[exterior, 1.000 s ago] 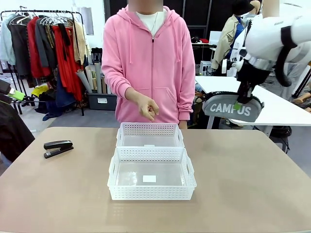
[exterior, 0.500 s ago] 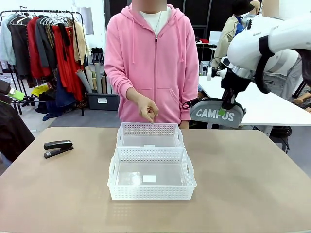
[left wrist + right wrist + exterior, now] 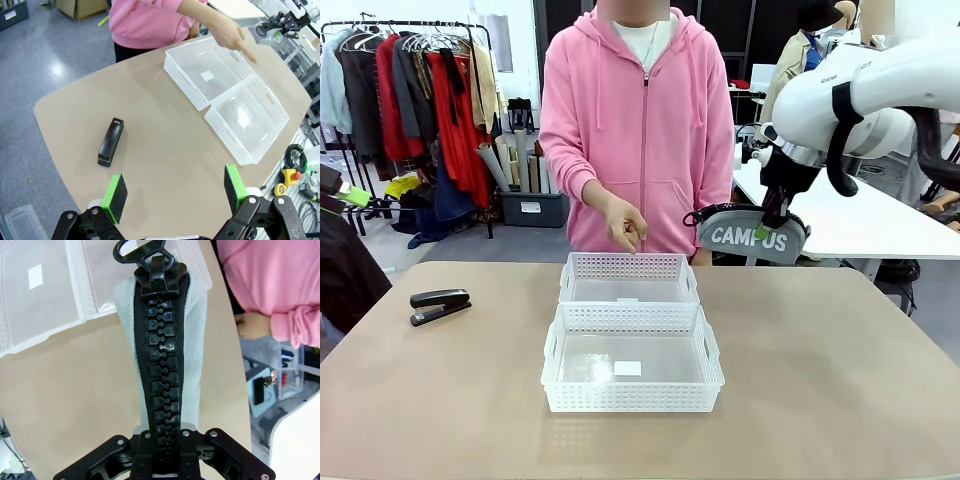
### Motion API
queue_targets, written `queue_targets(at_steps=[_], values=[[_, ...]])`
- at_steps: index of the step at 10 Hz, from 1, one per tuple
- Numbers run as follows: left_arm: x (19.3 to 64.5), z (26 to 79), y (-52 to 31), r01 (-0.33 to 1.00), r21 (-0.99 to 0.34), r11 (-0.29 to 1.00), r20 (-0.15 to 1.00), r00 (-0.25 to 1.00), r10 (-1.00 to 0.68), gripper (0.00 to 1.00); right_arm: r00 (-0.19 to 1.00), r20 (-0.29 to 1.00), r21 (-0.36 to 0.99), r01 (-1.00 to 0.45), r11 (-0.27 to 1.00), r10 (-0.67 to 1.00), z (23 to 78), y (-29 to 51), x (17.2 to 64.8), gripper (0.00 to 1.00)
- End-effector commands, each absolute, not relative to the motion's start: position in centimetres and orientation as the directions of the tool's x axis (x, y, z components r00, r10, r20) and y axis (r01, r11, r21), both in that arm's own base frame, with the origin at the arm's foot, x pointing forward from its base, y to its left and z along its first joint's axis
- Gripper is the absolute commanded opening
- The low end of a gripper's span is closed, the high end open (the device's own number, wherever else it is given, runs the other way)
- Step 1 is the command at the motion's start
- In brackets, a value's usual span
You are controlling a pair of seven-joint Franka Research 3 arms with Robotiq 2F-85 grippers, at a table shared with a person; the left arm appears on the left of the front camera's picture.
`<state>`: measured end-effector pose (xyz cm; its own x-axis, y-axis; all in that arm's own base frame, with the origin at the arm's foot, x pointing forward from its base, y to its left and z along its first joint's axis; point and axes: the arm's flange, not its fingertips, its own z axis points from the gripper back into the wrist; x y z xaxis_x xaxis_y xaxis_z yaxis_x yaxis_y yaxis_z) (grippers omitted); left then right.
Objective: Distribute items into two baskets.
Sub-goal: Move the picked Pencil pouch towards the Organizing basket indicated by the person, stopping as directed.
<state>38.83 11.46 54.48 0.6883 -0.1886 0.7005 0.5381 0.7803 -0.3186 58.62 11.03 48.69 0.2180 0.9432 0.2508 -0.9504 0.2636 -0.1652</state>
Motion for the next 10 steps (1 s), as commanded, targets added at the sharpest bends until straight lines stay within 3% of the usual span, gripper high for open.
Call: queue_targets(at_steps=[1,10], values=[[38.8,54.5,11.6,0.55,-0.319,0.772,0.712,0.677,-0.188,1.0,0.172,0.273,-0.178,-0.958,0.225,0.947,48.3,11.2,60.3,0.0],[38.8,54.5,11.6,0.55,-0.319,0.772,0.712,0.677,-0.188,1.0,0.061,0.275,-0.097,-0.991,0.091,0.96,44.9,16.4,62.1,0.0]])
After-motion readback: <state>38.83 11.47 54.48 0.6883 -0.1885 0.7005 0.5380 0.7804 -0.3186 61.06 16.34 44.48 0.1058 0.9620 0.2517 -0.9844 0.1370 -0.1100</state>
